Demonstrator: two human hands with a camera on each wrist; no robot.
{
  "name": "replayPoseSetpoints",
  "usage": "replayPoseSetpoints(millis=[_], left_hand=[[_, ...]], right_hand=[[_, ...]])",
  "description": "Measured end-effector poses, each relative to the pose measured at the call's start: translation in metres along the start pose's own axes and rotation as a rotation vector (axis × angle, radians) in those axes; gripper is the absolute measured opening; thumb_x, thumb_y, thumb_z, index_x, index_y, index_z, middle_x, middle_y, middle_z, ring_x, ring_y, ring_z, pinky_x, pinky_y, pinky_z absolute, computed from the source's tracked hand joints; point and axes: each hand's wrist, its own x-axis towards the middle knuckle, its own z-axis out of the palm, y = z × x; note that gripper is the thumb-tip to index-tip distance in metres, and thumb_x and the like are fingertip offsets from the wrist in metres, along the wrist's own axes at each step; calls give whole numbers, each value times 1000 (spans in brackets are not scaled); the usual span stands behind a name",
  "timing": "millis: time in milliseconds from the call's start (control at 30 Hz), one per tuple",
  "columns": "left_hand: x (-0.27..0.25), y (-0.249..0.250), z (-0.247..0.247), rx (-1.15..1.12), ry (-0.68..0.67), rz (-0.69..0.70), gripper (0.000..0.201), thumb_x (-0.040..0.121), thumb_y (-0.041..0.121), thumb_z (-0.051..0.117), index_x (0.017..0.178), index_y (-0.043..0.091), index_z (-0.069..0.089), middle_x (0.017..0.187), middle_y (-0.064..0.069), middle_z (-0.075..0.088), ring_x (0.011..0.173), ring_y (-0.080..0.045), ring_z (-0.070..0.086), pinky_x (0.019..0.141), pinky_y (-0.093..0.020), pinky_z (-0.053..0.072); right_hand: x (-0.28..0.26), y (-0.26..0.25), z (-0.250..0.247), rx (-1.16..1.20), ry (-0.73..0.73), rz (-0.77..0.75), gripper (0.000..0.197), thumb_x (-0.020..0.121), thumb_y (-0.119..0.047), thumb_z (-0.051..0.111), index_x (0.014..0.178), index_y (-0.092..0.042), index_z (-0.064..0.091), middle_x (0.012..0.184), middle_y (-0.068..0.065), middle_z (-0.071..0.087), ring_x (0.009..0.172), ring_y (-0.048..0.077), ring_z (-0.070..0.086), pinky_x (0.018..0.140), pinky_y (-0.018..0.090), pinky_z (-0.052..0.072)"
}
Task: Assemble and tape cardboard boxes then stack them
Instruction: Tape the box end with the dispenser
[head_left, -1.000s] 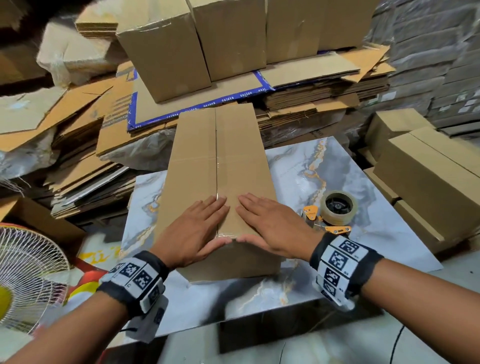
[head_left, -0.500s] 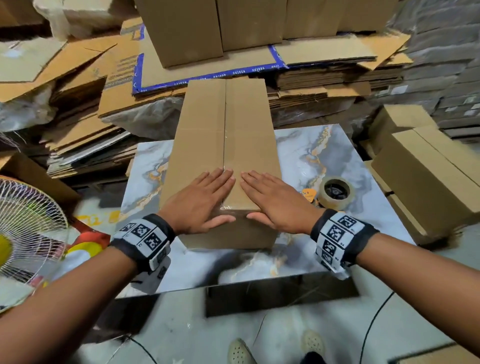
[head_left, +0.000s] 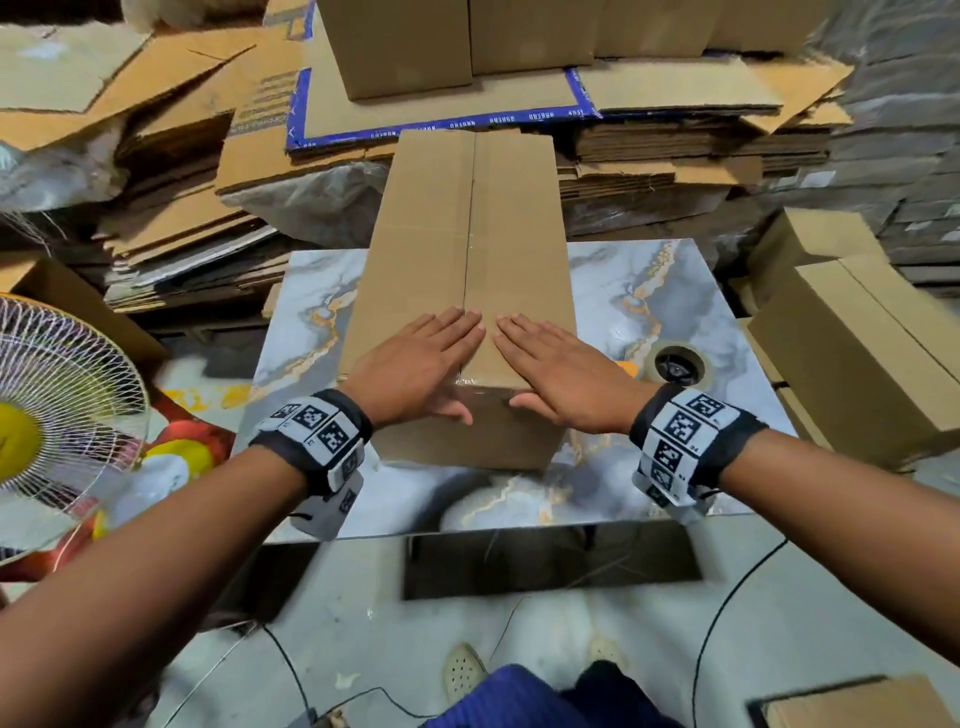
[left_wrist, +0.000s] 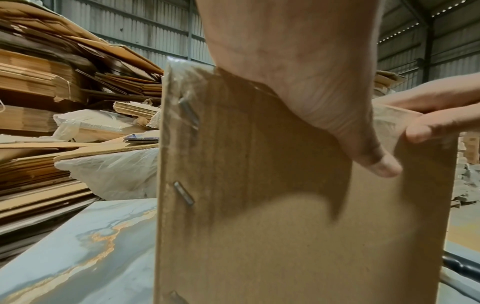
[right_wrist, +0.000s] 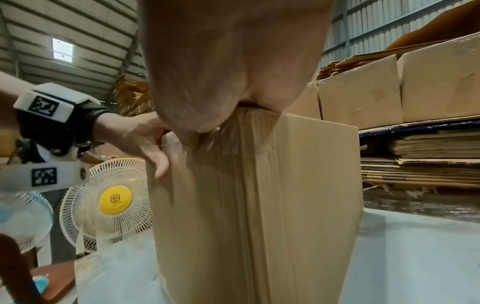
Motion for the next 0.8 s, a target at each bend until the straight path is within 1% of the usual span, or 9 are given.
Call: replayPoseSetpoints(millis=[67, 133, 200, 267, 367, 467, 567, 667, 800], left_hand=[[-2, 2, -3, 2, 2, -9, 115, 80, 89, 20, 156, 3, 30, 163, -18, 27, 151, -34, 26, 122, -47, 24], [-5, 5, -4, -21, 29, -22, 105, 89, 83, 12, 157, 5, 30, 164, -16, 27, 152, -32, 25, 123, -46, 23], [-5, 6, -5, -18, 80, -23, 94, 96, 74, 17, 155, 4, 35, 162, -16, 31, 150, -32, 30, 121, -47, 27], [-3, 6, -3, -8, 84, -29, 92, 95, 73, 21, 154, 4, 36, 161, -16, 33, 149, -33, 32, 119, -47, 29], [0, 4, 0, -9, 54, -49, 96, 92, 77, 21, 156, 6, 33, 162, -15, 32, 150, -32, 30, 121, -48, 30], [-1, 6, 1, -6, 55, -77, 102, 87, 82, 22, 156, 8, 33, 163, -12, 30, 151, -30, 29, 121, -44, 25], [-3, 10, 0, -5, 64, -115, 102, 86, 83, 21, 157, 10, 32, 164, -9, 29, 151, -27, 28, 122, -41, 23], [-3, 12, 1, 0, 82, -147, 102, 87, 83, 20, 157, 10, 32, 164, -10, 29, 151, -27, 29, 122, -41, 24], [-3, 15, 0, -24, 86, -198, 110, 85, 86, 21, 156, 3, 31, 163, -15, 28, 151, -28, 29, 122, -36, 17]], right_hand=[[-2, 1, -2, 3, -18, -26, 91, 96, -68, 27, 161, -6, 10, 168, 16, 4, 156, 28, 2, 127, 44, 8], [-3, 3, -4, 32, -26, -26, 93, 94, -73, 10, 162, -9, 9, 169, 13, 2, 157, 25, 0, 127, 40, 4], [-3, 7, -5, 47, -26, -41, 91, 94, -70, -1, 162, -10, 9, 169, 11, 2, 157, 24, 1, 126, 36, 2], [-1, 12, -5, 18, -33, -64, 91, 94, -69, -2, 161, -9, 12, 169, 13, 5, 157, 27, 4, 125, 36, 3], [2, 19, -7, -12, -77, -116, 96, 93, -74, 4, 161, -7, 13, 168, 18, 7, 156, 31, 8, 126, 41, 10], [1, 27, -15, 5, -119, -175, 93, 93, -72, 14, 162, -10, 8, 169, 15, 2, 156, 27, 2, 127, 42, 9], [-5, 32, -17, 14, -108, -178, 82, 97, -65, 6, 162, -16, 7, 170, 8, 1, 157, 21, 1, 127, 41, 8], [-9, 31, -9, -9, -48, -176, 80, 101, -63, 4, 161, -12, 17, 169, 10, 9, 156, 24, 10, 126, 44, 14], [-7, 40, -4, -43, -53, -251, 83, 100, -62, 25, 161, -6, 16, 168, 17, 9, 155, 32, 11, 124, 48, 15]])
